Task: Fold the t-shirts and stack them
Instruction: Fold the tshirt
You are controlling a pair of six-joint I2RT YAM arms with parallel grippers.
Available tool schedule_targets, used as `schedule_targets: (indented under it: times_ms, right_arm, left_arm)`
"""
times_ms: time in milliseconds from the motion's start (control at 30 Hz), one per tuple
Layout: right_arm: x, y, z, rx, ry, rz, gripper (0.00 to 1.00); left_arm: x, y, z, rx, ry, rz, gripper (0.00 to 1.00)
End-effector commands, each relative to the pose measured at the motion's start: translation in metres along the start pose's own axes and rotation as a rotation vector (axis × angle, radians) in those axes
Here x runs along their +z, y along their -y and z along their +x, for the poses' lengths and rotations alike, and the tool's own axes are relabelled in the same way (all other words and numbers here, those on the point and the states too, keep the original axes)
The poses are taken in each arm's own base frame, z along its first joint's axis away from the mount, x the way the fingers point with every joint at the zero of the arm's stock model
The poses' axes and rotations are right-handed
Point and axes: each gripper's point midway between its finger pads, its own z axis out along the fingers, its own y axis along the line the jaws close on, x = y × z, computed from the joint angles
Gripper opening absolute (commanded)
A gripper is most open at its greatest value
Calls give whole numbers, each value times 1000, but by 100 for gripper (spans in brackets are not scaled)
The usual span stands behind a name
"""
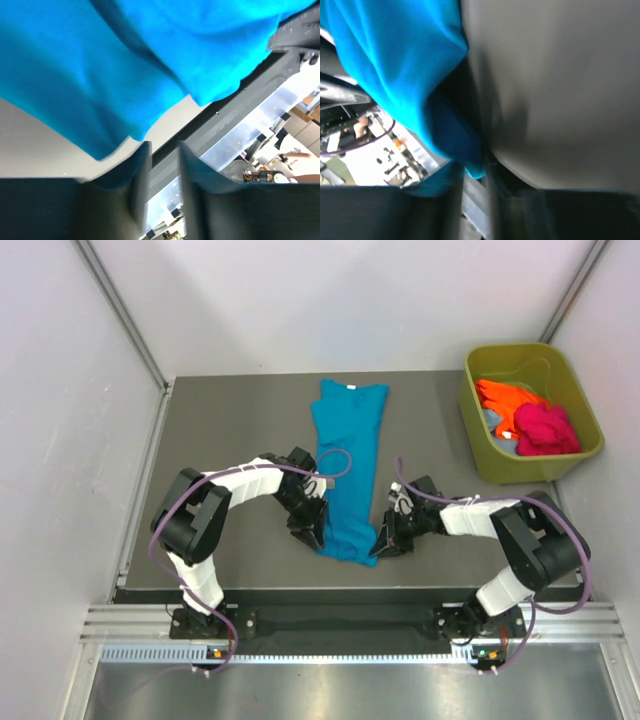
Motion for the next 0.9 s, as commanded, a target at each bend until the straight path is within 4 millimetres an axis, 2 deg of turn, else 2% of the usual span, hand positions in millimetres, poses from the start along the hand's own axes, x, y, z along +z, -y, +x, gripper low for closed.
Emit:
schedule_targets:
  times_ms: [0, 33, 100, 367, 567, 800, 867]
  right_arm:
    - [6, -13, -14, -66, 13, 6, 27]
    - [6, -12, -15, -67, 11, 12, 33]
    - [7, -11, -15, -63, 9, 19, 38]
    - [8, -12, -18, -67, -3, 21, 41]
    - [2, -7, -7, -50, -13, 18, 43]
    - [-1, 0, 5, -34, -24, 25, 45]
    - [-1, 6, 14, -16, -40, 34, 45]
  left_arm:
    - [-3, 0, -1, 8, 7, -25, 39]
    - [-3, 0, -3, 9, 10, -32, 42]
    - [-3, -6, -4, 8, 16, -62, 45]
    - [6, -13, -6, -12, 3, -70, 45]
    - [14, -14, -11, -32, -20, -54, 34]
    - [18, -14, -11, -42, -28, -42, 28]
    - [17, -14, -11, -41, -27, -42, 25]
